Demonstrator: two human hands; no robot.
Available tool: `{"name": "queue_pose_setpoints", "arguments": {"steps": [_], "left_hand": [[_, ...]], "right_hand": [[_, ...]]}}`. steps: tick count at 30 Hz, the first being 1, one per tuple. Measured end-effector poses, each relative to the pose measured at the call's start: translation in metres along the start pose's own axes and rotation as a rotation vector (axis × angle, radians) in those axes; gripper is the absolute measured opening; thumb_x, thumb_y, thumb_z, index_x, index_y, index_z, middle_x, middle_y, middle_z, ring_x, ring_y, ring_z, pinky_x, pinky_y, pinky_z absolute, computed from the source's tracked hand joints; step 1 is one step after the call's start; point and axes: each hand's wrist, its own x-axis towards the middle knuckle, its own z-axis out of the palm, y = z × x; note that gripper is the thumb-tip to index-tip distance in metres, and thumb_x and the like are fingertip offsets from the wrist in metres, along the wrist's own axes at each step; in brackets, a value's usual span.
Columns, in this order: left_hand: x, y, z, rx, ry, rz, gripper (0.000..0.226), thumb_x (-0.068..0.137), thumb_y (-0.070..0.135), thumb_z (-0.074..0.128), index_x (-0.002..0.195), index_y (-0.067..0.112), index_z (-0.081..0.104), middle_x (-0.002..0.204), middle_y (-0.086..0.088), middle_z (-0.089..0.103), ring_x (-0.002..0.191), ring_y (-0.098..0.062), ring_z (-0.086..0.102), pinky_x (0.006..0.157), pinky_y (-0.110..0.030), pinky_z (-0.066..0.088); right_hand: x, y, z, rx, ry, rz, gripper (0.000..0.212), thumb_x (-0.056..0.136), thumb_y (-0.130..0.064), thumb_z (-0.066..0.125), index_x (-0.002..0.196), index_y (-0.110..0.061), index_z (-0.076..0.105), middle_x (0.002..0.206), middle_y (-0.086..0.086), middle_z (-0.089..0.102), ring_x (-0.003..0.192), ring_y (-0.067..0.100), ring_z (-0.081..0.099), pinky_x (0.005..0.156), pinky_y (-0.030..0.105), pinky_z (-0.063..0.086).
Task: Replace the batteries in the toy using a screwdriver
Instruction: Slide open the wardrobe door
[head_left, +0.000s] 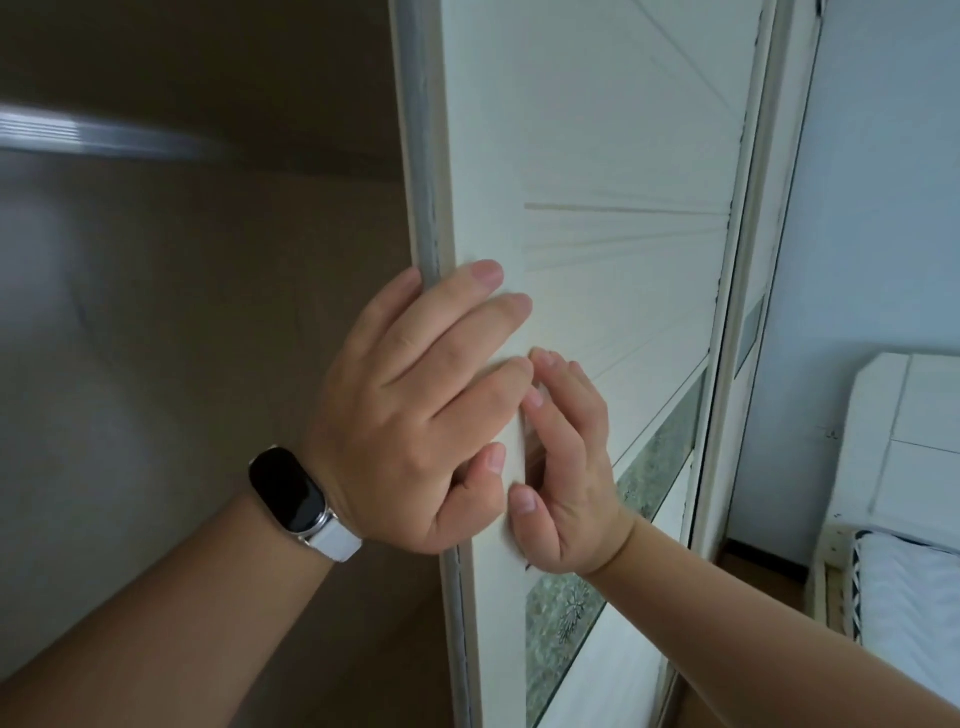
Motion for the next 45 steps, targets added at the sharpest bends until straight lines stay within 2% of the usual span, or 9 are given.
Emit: {"name": "queue_pose_setpoints", "arguments": {"steps": [3, 9, 19, 24, 29, 35, 40, 45], "left_hand": [[0.005, 0.001, 0.019, -0.013, 0.009, 0.005, 0.040, 0.087, 0.030, 0.038, 0.106, 0.007, 0.064, 0.123, -0.022, 0.068, 0.134, -0.032, 0.043, 0.119, -0.045, 0.025], [0.011, 0.003, 0.054, 0.012, 0.001, 0.024, 0.040, 0.084, 0.029, 0.040, 0.107, 0.007, 0.064, 0.125, -0.019, 0.066, 0.137, -0.030, 0.039, 0.117, -0.047, 0.026], [0.026, 0.006, 0.106, 0.022, -0.021, 0.027, 0.038, 0.086, 0.029, 0.039, 0.107, 0.007, 0.063, 0.124, -0.019, 0.066, 0.136, -0.032, 0.038, 0.115, -0.049, 0.028], [0.032, 0.006, 0.131, 0.019, -0.022, 0.027, 0.039, 0.087, 0.030, 0.038, 0.109, 0.008, 0.062, 0.133, -0.015, 0.054, 0.138, -0.032, 0.036, 0.117, -0.048, 0.026], [0.037, 0.009, 0.151, 0.018, -0.052, 0.023, 0.038, 0.086, 0.029, 0.042, 0.109, 0.008, 0.062, 0.134, -0.015, 0.052, 0.139, -0.032, 0.034, 0.117, -0.049, 0.025], [0.043, 0.011, 0.170, 0.026, -0.077, 0.020, 0.040, 0.085, 0.027, 0.045, 0.101, 0.002, 0.072, 0.126, -0.023, 0.064, 0.137, -0.036, 0.038, 0.115, -0.050, 0.026], [0.046, 0.013, 0.180, 0.032, -0.083, 0.006, 0.041, 0.085, 0.027, 0.044, 0.098, 0.002, 0.073, 0.125, -0.023, 0.066, 0.136, -0.036, 0.040, 0.116, -0.048, 0.025], [0.050, 0.016, 0.186, 0.019, -0.099, -0.009, 0.037, 0.083, 0.024, 0.046, 0.095, 0.002, 0.073, 0.124, -0.022, 0.067, 0.133, -0.037, 0.043, 0.110, -0.052, 0.032]], "right_hand": [[-0.005, 0.020, -0.004, -0.002, 0.005, -0.019, 0.051, 0.100, -0.040, 0.027, 0.137, -0.006, 0.037, 0.141, 0.026, 0.038, 0.131, 0.041, 0.044, 0.099, 0.069, 0.038], [-0.012, 0.055, -0.011, -0.005, 0.021, -0.032, 0.051, 0.100, -0.042, 0.027, 0.138, -0.010, 0.036, 0.142, 0.025, 0.038, 0.131, 0.040, 0.045, 0.101, 0.066, 0.038], [-0.020, 0.109, -0.023, -0.008, 0.027, -0.010, 0.052, 0.100, -0.040, 0.028, 0.133, -0.003, 0.043, 0.142, 0.024, 0.040, 0.129, 0.041, 0.047, 0.098, 0.067, 0.040], [-0.024, 0.134, -0.027, -0.029, 0.044, -0.012, 0.053, 0.100, -0.040, 0.028, 0.134, -0.003, 0.044, 0.142, 0.024, 0.040, 0.131, 0.040, 0.046, 0.099, 0.065, 0.040], [-0.030, 0.156, -0.032, -0.040, 0.030, -0.026, 0.053, 0.100, -0.040, 0.029, 0.142, -0.009, 0.037, 0.146, 0.023, 0.039, 0.134, 0.040, 0.044, 0.100, 0.064, 0.040], [-0.033, 0.176, -0.039, -0.082, -0.004, -0.029, 0.056, 0.099, -0.038, 0.030, 0.142, -0.004, 0.038, 0.146, 0.025, 0.038, 0.134, 0.043, 0.044, 0.101, 0.062, 0.041], [-0.034, 0.185, -0.045, -0.123, -0.034, -0.034, 0.055, 0.099, -0.035, 0.031, 0.139, 0.003, 0.039, 0.143, 0.030, 0.041, 0.134, 0.044, 0.044, 0.103, 0.059, 0.041], [-0.035, 0.187, -0.054, -0.190, -0.085, -0.007, 0.054, 0.100, -0.034, 0.029, 0.137, 0.004, 0.040, 0.138, 0.035, 0.046, 0.132, 0.046, 0.046, 0.103, 0.058, 0.042]]}}
